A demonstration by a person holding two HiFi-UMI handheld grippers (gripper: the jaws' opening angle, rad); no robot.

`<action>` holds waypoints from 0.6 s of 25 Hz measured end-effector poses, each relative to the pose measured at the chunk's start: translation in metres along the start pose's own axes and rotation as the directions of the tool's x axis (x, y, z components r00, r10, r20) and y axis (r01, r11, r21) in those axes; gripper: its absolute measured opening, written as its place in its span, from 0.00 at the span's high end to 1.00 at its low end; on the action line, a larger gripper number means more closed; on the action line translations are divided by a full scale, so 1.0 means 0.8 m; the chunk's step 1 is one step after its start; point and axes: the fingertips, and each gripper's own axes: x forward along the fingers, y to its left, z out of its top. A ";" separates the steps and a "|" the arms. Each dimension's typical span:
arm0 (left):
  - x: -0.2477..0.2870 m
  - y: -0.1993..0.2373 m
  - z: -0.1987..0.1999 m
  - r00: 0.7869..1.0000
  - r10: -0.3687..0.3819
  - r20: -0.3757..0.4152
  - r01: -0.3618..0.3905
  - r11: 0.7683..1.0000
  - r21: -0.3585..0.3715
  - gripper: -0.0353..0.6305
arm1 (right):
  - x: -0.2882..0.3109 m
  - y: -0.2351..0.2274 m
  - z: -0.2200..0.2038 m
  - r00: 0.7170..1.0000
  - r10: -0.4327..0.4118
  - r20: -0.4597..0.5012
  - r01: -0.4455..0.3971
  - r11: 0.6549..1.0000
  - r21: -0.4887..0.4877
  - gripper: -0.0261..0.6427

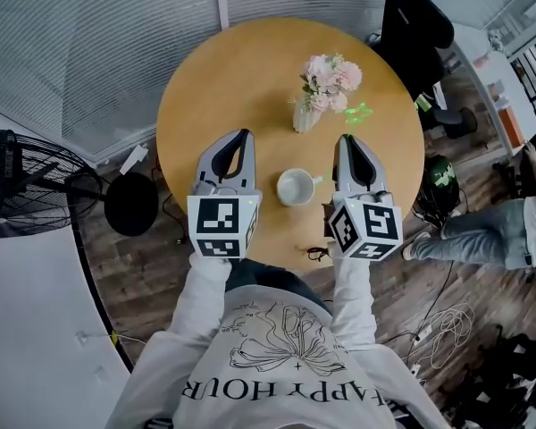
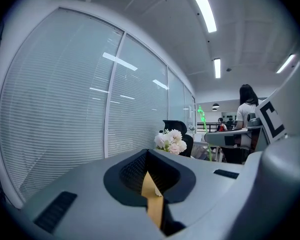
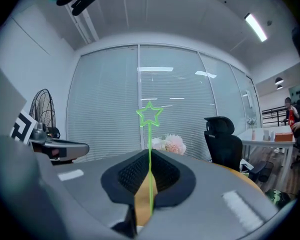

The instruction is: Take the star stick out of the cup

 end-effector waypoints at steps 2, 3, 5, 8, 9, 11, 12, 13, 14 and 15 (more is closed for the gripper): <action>-0.004 0.000 0.007 1.000 0.004 0.009 -0.004 1.000 0.003 0.94 | -0.004 0.000 0.009 1.000 -0.002 0.015 0.002 1.000 -0.001 0.93; -0.006 0.000 0.012 1.000 0.006 0.016 -0.006 1.000 0.003 0.94 | -0.007 0.000 0.014 1.000 -0.003 0.022 0.003 1.000 -0.002 0.93; -0.011 0.001 0.021 0.999 0.010 0.030 -0.010 1.000 0.003 0.94 | -0.010 0.002 0.024 0.999 -0.006 0.038 0.006 1.000 -0.005 0.93; -0.017 0.004 0.035 0.998 0.011 0.055 -0.012 1.000 0.015 0.94 | -0.013 0.006 0.039 0.998 -0.009 0.063 0.009 1.000 -0.009 0.93; -0.020 0.005 0.038 0.998 0.012 0.057 -0.013 1.000 0.018 0.94 | -0.015 0.007 0.042 0.998 -0.010 0.067 0.010 1.000 -0.009 0.93; -0.026 0.007 0.043 0.998 0.012 0.064 -0.013 1.000 0.024 0.94 | -0.019 0.009 0.048 0.997 -0.011 0.075 0.012 1.000 -0.008 0.93; -0.029 0.008 0.046 0.998 0.012 0.069 -0.014 1.000 0.027 0.94 | -0.020 0.010 0.051 0.997 -0.012 0.081 0.013 1.000 -0.008 0.93; -0.031 0.010 0.048 0.997 0.014 0.072 -0.016 0.999 0.030 0.94 | -0.021 0.011 0.054 0.996 -0.012 0.087 0.013 1.000 -0.008 0.93; -0.033 0.012 0.049 0.997 0.017 0.075 -0.019 0.999 0.032 0.94 | -0.022 0.012 0.056 0.996 -0.012 0.093 0.013 1.000 -0.008 0.93; -0.035 0.013 0.051 0.997 0.018 0.079 -0.020 0.999 0.035 0.94 | -0.023 0.013 0.059 0.995 -0.013 0.098 0.013 1.000 -0.008 0.93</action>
